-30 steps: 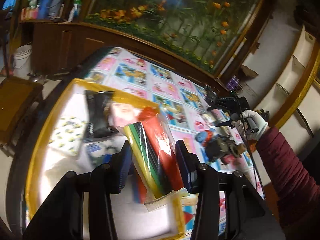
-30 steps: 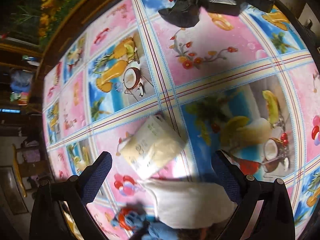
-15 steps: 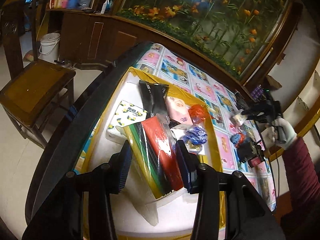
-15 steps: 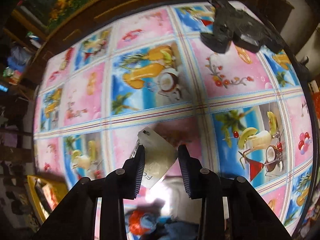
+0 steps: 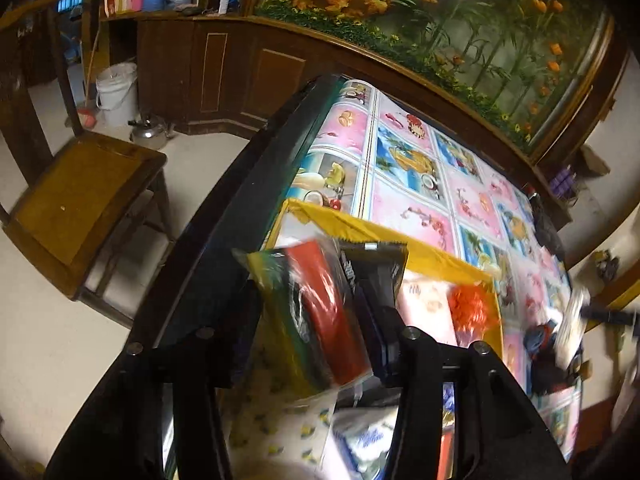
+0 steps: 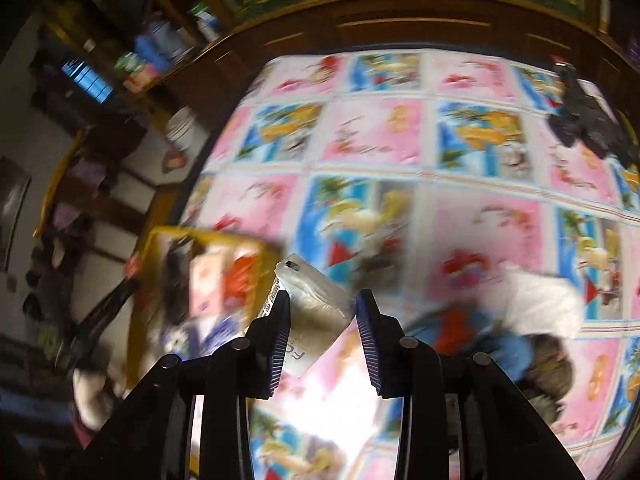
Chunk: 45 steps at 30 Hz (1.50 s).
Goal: Organize soft objects
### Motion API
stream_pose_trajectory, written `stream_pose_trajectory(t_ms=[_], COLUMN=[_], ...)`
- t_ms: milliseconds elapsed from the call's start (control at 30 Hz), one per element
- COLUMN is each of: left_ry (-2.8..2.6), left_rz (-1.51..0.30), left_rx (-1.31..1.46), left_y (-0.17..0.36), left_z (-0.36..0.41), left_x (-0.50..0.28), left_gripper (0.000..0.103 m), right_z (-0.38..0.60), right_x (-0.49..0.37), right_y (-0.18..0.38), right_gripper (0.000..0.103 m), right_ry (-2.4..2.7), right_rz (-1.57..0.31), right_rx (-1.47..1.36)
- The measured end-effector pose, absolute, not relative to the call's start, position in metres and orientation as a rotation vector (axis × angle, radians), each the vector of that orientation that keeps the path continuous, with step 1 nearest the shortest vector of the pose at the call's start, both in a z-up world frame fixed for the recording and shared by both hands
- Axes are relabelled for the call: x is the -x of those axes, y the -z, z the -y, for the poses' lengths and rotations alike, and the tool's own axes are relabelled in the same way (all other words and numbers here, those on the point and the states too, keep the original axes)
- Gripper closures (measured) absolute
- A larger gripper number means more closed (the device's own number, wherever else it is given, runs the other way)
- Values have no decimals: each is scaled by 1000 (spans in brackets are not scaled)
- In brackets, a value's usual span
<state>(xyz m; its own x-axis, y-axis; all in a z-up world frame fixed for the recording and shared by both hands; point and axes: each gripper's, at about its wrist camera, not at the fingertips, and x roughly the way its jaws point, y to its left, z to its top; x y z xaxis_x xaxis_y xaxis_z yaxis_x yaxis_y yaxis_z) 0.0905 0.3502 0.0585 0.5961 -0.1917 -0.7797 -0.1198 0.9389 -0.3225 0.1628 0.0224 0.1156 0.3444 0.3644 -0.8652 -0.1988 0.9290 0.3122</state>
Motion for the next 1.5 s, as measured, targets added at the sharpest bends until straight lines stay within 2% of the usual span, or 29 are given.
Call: stream_pose_trajectory(t_ms=[100,367,433,500,633,667,767,933,1100,1133,1167,1200,1233,1267,1367,1500], left_ry=[91,85,92,100,100,99,70,61,-28,-37,-31,-12,23,111,212,251], left_rz=[-950,-828,-792,-757,-730,-726,-720,-679,-509,-464,-401,-365,-358,-414,-608,-707], left_rx=[468,444,449,456,465,464,437,400,257,231,207,199,206,235,289,252], left_y=[-53,-100,-111,-119,-124,-124,-125,-136,-167,-174,-182,-186,-186,-181,-152,-128], left_z=[-361,-367,-369,-370,-365,-363,-350,-323,-282,-273,-262,-254,-250,-242,-219,-179], left_x=[-92,-35,-13,9,40,46,63,84,116,124,135,140,142,134,108,99], left_gripper=[47,46,42,38,37,37,37,37,37,33,15,0,0,0,0,0], right_z=[-64,-162,-180,-190,-200,-200,-197,-144,-55,-38,-16,6,20,42,97,154], right_x=[-145,-87,-75,-69,-70,-68,-57,-25,37,54,73,91,100,109,110,112], right_y=[-105,-54,-39,-26,-7,-6,-20,-75,-143,-154,-164,-171,-172,-172,-156,-127], right_gripper=[70,70,70,70,66,63,41,32,19,15,3,0,0,0,0,0], right_ry=[-470,-736,-775,-779,-738,-737,-773,-774,-605,-552,-488,-435,-411,-373,-272,-194], right_rz=[-1193,-1348,-1388,-1411,-1401,-1377,-1328,-1110,-742,-656,-554,-462,-419,-388,-465,-569], right_rx=[-108,25,59,89,141,147,100,55,68,74,74,63,50,33,-27,-148])
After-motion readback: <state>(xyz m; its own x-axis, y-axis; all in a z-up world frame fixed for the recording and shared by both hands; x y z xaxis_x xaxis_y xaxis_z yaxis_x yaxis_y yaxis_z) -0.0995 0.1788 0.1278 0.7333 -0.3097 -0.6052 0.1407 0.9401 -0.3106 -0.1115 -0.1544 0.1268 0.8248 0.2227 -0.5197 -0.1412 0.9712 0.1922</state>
